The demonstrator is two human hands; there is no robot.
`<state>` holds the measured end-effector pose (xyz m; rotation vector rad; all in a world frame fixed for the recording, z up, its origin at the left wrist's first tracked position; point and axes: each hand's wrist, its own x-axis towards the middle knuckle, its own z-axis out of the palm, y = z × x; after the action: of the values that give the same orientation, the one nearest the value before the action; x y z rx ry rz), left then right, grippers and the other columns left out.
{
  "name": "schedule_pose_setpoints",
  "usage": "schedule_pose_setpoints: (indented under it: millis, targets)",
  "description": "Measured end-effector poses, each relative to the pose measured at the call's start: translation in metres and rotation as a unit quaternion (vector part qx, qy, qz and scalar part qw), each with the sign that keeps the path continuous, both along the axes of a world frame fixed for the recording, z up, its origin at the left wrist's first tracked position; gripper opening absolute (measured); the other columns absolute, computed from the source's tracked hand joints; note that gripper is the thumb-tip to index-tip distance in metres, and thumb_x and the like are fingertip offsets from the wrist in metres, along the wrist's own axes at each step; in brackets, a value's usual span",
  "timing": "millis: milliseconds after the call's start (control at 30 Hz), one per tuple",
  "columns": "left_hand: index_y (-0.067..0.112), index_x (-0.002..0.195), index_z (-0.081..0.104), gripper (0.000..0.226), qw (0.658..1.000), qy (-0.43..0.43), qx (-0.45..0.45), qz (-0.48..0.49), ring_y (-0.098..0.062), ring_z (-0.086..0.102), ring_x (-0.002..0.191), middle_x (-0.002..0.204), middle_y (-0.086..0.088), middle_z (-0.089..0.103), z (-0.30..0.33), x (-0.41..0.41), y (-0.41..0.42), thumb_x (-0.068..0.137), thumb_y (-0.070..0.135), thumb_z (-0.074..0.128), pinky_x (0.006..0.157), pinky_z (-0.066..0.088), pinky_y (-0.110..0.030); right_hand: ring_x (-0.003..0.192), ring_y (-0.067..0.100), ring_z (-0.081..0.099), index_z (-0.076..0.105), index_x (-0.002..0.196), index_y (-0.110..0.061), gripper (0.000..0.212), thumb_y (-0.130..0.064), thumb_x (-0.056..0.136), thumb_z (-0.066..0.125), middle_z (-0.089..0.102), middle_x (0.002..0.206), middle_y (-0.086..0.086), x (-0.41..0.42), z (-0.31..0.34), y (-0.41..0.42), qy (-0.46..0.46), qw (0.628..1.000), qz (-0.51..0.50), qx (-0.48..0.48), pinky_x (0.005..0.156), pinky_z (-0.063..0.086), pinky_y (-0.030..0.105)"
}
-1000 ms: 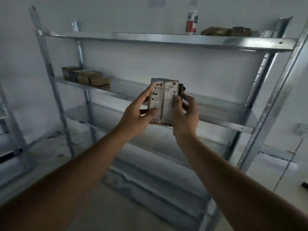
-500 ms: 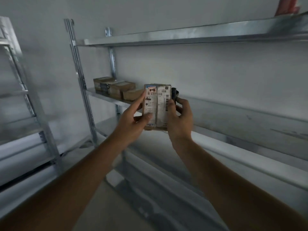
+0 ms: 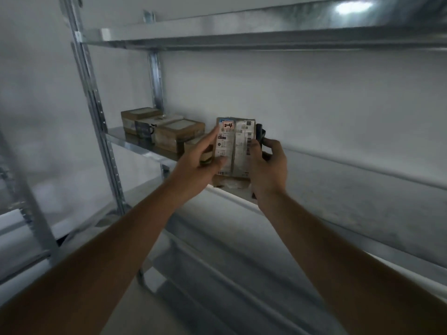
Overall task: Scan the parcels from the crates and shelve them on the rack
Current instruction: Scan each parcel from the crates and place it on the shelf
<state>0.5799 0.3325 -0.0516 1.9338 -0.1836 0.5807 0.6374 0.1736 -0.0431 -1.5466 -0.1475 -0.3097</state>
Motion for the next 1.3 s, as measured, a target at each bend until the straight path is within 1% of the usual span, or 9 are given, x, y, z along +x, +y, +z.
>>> schedule_pose_setpoints:
  millis: [200,367,533,667,833,1033,1133,1200,1300]
  targets:
    - [0.048,0.158,0.035,0.074,0.996,0.036,-0.008,-0.077,0.0,0.061,0.127,0.141,0.017,0.063,0.003,0.082,0.071,0.1,0.019,0.07,0.104,0.057,-0.037,0.092,0.014,0.07,0.063,0.12,-0.032,0.023,-0.048,0.103,0.06,0.073,0.106,-0.003,0.053,-0.001,0.059,0.02,0.996,-0.082,-0.021,0.078,0.062,0.039]
    - [0.054,0.156,0.034,0.07,0.99,0.079,0.016,-0.12,0.004,0.07,0.107,0.115,0.031,0.071,0.016,0.13,0.104,0.102,0.026,0.068,0.078,0.06,-0.02,0.101,0.021,0.071,0.064,0.123,-0.03,0.029,-0.05,0.103,0.06,0.073,0.112,0.0,0.081,0.003,0.091,0.05,0.988,-0.144,-0.024,0.087,0.064,0.047]
    - [0.051,0.158,0.032,0.068,0.98,0.118,0.042,-0.152,-0.001,0.072,0.096,0.126,0.011,0.07,0.018,0.166,0.114,0.104,0.024,0.064,0.063,0.06,-0.02,0.105,0.024,0.07,0.064,0.125,-0.024,0.031,-0.047,0.104,0.062,0.072,0.119,0.003,0.101,0.001,0.101,0.086,0.98,-0.181,-0.02,0.083,0.061,0.039]
    - [0.057,0.156,0.03,0.068,0.97,0.167,0.079,-0.156,-0.025,0.074,0.101,0.124,0.0,0.072,0.02,0.188,0.123,0.104,0.029,0.063,0.084,0.064,-0.05,0.105,0.023,0.071,0.063,0.128,-0.021,0.032,-0.042,0.105,0.064,0.072,0.119,0.004,0.118,0.0,0.107,0.127,0.977,-0.169,0.005,0.075,0.058,0.035]
    - [0.054,0.157,0.034,0.067,0.962,0.206,0.107,-0.144,-0.024,0.072,0.105,0.124,-0.001,0.071,0.028,0.212,0.127,0.101,0.028,0.062,0.09,0.062,-0.05,0.096,0.022,0.07,0.065,0.128,-0.017,0.029,-0.034,0.105,0.064,0.072,0.111,0.006,0.14,0.001,0.111,0.155,0.974,-0.167,0.011,0.069,0.053,0.031]
    - [0.043,0.16,0.036,0.062,0.954,0.228,0.134,-0.138,-0.025,0.063,0.122,0.151,-0.003,0.055,0.032,0.228,0.123,0.104,0.026,0.058,0.103,0.056,-0.047,0.099,0.028,0.071,0.064,0.126,-0.015,0.027,-0.03,0.103,0.064,0.072,0.109,0.008,0.16,-0.001,0.111,0.178,0.971,-0.159,0.001,0.093,0.062,0.048]
    - [0.041,0.158,0.041,0.054,0.952,0.241,0.12,-0.145,-0.021,0.069,0.109,0.126,0.005,0.064,0.034,0.232,0.12,0.107,0.029,0.056,0.086,0.065,-0.046,0.1,0.031,0.072,0.066,0.119,-0.014,0.023,-0.029,0.101,0.065,0.073,0.107,0.01,0.166,0.0,0.11,0.188,0.969,-0.158,-0.014,0.095,0.061,0.053]
    - [0.036,0.155,0.047,0.047,0.952,0.227,0.145,-0.145,-0.021,0.07,0.106,0.124,0.003,0.067,0.035,0.234,0.117,0.109,0.031,0.052,0.086,0.064,-0.047,0.098,0.032,0.072,0.067,0.115,-0.013,0.021,-0.028,0.1,0.065,0.073,0.104,0.011,0.171,0.0,0.108,0.193,0.968,-0.16,-0.026,0.092,0.062,0.053]
    - [0.029,0.153,0.051,0.043,0.951,0.205,0.193,-0.128,-0.025,0.07,0.107,0.128,-0.006,0.068,0.035,0.234,0.111,0.111,0.03,0.047,0.091,0.062,-0.05,0.084,0.029,0.065,0.066,0.11,-0.01,0.022,-0.03,0.101,0.065,0.066,0.089,0.007,0.175,-0.002,0.101,0.19,0.967,-0.163,-0.038,0.069,0.053,0.041]
